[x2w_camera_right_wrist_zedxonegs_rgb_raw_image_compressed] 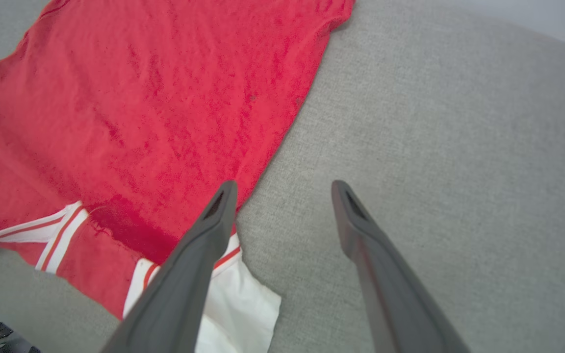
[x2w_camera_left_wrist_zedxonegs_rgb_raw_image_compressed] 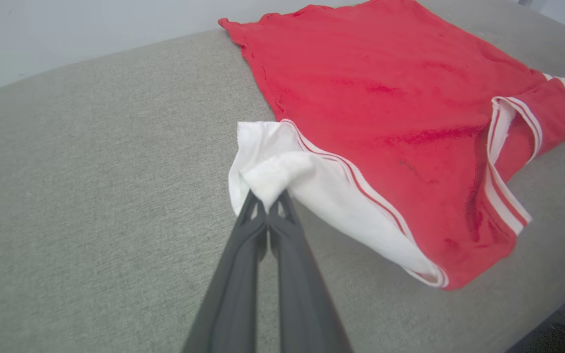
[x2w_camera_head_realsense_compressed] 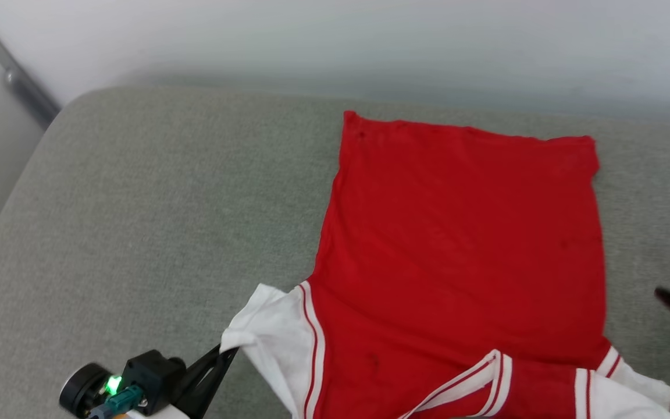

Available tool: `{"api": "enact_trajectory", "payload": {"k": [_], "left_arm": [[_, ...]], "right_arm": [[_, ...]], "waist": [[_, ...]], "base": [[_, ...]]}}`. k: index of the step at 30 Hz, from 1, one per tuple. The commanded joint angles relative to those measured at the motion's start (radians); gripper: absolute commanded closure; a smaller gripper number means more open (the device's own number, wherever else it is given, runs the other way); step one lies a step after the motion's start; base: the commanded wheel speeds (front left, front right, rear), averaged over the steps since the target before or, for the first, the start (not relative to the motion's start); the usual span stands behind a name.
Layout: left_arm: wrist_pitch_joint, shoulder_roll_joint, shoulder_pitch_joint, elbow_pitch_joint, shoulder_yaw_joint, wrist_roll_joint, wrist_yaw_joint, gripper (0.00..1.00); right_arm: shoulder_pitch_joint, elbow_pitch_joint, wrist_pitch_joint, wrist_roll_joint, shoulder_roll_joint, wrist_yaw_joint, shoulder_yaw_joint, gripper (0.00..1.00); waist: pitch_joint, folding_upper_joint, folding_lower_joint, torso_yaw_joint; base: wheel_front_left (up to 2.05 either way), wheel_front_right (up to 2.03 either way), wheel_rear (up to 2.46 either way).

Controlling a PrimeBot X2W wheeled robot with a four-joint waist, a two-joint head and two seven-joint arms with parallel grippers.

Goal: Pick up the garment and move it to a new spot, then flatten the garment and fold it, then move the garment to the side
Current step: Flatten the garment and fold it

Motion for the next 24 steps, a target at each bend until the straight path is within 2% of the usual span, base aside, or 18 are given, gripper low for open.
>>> {"api": "enact_trajectory", "payload": {"k": [1,4,8,14,19,24], "left_arm": [[0.009,0.000,-0.034,-0.021,-0.001,0.016,-0.003,1.00],[0.028,-0.007,-0.064,-0.071,-0.010,0.039,-0.002,1.00],[0.042,-0.024,-0.100,-0.142,-0.015,0.052,0.000,1.00],[0.072,-0.041,-0.168,-0.217,-0.040,0.098,-0.027,1.00],[0.075,-0.058,-0.203,-0.254,-0.046,0.120,-0.029,1.00],[0.066,-0.079,-0.219,-0.273,-0.048,0.132,-0.019,1.00]], "right_arm": [[-0.064,0.001,0.048,-0.014,0.016,0.000,-0.024,0.00],[-0.173,0.034,0.179,-0.049,0.056,0.000,-0.070,0.00],[-0.350,0.110,0.346,-0.142,0.079,0.000,-0.116,0.00],[-0.593,0.239,0.559,-0.306,0.118,0.000,-0.211,0.00],[-0.706,0.302,0.638,-0.430,0.136,0.000,-0.261,0.00],[-0.744,0.330,0.681,-0.507,0.153,0.000,-0.310,0.00]], "waist": [[0.059,0.0000,-0.0001,0.053],[0.119,0.0000,-0.0001,0.101],[0.205,0.0000,-0.0001,0.163],[0.312,0.0000,-0.0001,0.258],[0.365,0.0000,-0.0001,0.307],[0.391,0.0000,-0.0001,0.333]], "base": [[0.00,0.00,0.00],[0.00,0.00,0.00],[0.00,0.00,0.00],[0.00,0.00,0.00],[0.00,0.00,0.00],[0.00,0.00,0.00]]}}
